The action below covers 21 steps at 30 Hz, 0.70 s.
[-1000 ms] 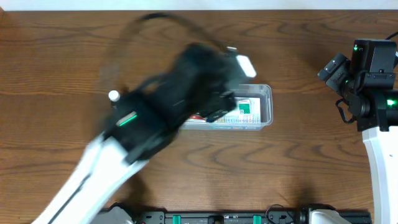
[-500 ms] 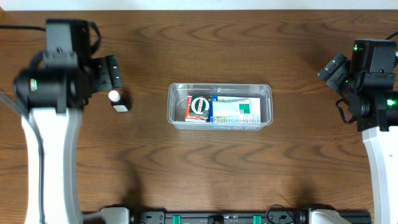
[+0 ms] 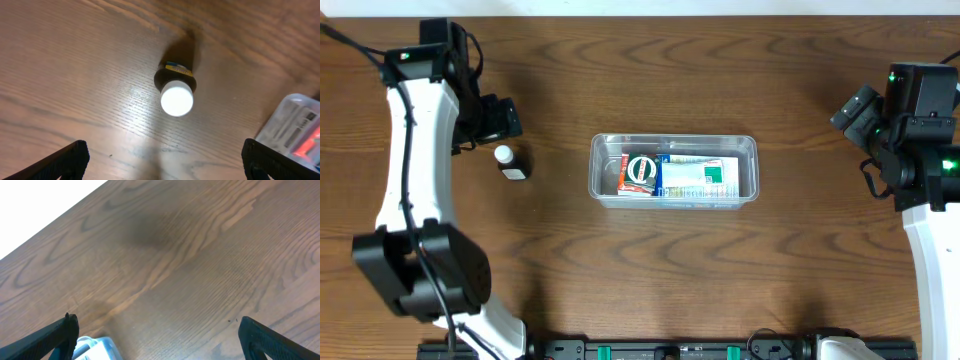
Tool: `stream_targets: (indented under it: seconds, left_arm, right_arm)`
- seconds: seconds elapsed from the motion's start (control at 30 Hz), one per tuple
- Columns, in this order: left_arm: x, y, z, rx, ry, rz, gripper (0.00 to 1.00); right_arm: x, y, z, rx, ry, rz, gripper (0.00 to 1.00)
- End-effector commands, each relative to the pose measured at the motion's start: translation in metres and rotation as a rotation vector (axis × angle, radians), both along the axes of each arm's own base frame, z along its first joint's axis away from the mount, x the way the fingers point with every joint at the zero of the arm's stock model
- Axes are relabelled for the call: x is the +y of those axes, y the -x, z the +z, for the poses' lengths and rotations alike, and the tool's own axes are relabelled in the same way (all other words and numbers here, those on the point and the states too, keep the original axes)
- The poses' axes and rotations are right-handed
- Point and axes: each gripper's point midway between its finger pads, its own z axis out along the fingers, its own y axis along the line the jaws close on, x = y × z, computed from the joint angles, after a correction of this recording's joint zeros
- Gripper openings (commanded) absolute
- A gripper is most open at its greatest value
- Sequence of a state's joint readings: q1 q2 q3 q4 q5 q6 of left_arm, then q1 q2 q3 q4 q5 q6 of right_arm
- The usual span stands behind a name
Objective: Pack container
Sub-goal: 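Move the left gripper to the dark Woods' bottle, then grasp the dark bottle by its white cap with the left gripper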
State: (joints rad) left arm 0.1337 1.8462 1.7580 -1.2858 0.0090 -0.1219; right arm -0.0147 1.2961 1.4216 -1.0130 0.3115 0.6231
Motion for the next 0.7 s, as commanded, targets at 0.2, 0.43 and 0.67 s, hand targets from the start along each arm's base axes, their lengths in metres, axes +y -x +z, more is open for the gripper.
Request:
stream_targets:
  seconds: [0.2,0.43,0.67]
  left_arm:
    - [-0.002,-0.001,-0.043,0.129,0.029,-0.040,1.00]
    - [-0.002,-0.002,-0.054,0.154,0.033,-0.067,0.96]
    - [-0.002,0.000,-0.069,0.181,0.037,-0.088,0.84]
  right_arm:
    - [-0.003,0.001,0.002,0.001,0.017,-0.004,0.99]
    - [-0.003,0.001,0.002,0.001,0.017,-0.004,0.99]
    - [-0.003,0.001,0.002,0.001,0.017,-0.004,0.99]
